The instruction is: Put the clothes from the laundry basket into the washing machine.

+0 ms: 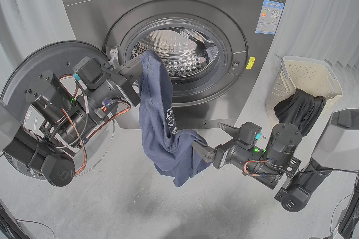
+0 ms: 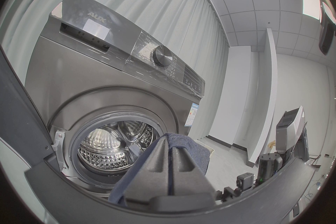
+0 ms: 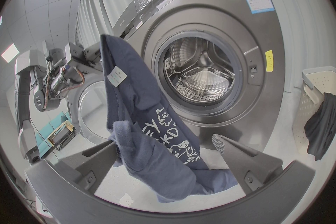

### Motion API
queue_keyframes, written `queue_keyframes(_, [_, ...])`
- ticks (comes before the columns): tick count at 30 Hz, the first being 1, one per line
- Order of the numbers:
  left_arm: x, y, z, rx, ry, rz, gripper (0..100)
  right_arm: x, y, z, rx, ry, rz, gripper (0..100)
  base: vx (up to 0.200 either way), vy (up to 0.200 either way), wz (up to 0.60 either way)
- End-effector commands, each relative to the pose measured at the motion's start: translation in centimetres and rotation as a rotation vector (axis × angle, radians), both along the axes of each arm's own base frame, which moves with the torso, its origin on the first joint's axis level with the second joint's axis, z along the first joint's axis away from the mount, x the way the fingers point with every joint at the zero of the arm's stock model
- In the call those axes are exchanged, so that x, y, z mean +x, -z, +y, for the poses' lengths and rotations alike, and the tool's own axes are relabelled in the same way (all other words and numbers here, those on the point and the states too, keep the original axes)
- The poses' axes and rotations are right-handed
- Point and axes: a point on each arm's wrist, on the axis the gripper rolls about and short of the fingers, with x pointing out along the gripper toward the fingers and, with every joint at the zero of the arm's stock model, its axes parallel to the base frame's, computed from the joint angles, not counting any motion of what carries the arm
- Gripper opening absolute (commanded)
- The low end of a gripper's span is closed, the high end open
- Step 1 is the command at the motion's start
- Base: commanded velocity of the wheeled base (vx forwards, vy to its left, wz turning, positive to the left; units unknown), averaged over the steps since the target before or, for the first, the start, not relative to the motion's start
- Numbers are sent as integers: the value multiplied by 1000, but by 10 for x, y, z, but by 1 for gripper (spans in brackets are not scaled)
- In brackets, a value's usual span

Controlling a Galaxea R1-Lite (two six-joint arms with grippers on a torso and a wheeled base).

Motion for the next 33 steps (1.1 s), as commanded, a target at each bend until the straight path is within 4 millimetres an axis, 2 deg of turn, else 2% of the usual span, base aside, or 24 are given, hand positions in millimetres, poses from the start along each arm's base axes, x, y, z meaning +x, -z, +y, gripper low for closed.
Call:
queue_keyframes(1, [-3, 1, -4, 2, 15, 2, 0, 9, 21, 25, -20, -43, 17, 100, 0, 0, 0])
queue_keyframes(3, [-5, 1, -6, 1, 19, 5, 0, 11, 23, 32, -15, -55, 11, 100, 0, 0, 0])
queue_keyframes(4, [-6, 1, -8, -4, 13, 7, 0, 14, 27, 44, -8, -75, -1, 100, 0, 0, 0])
queue_keyframes(6, [-7, 1, -10, -6, 18, 5, 0, 18, 31, 53, -6, -87, -14, 100, 0, 0, 0])
queue_keyframes(12, [-10, -1, -12, -8, 23, 1, 0, 27, 37, 68, 9, -125, -34, 100, 0, 0, 0])
queue_keyframes(19, [-12, 0, -15, -8, 30, 2, 0, 37, 39, 74, 23, -143, -55, 100, 0, 0, 0])
queue_keyframes(22, [-15, -1, -16, -8, 36, 0, 0, 47, 43, 77, 26, -129, -62, 100, 0, 0, 0])
queue_keyframes(27, [-22, -8, -15, -18, 45, -18, 0, 75, 46, 75, 44, -80, -89, 100, 0, 0, 0])
queue_keyframes(33, [-31, -13, -16, -27, 66, -30, 0, 96, 54, 76, 39, -51, -113, 100, 0, 0, 0])
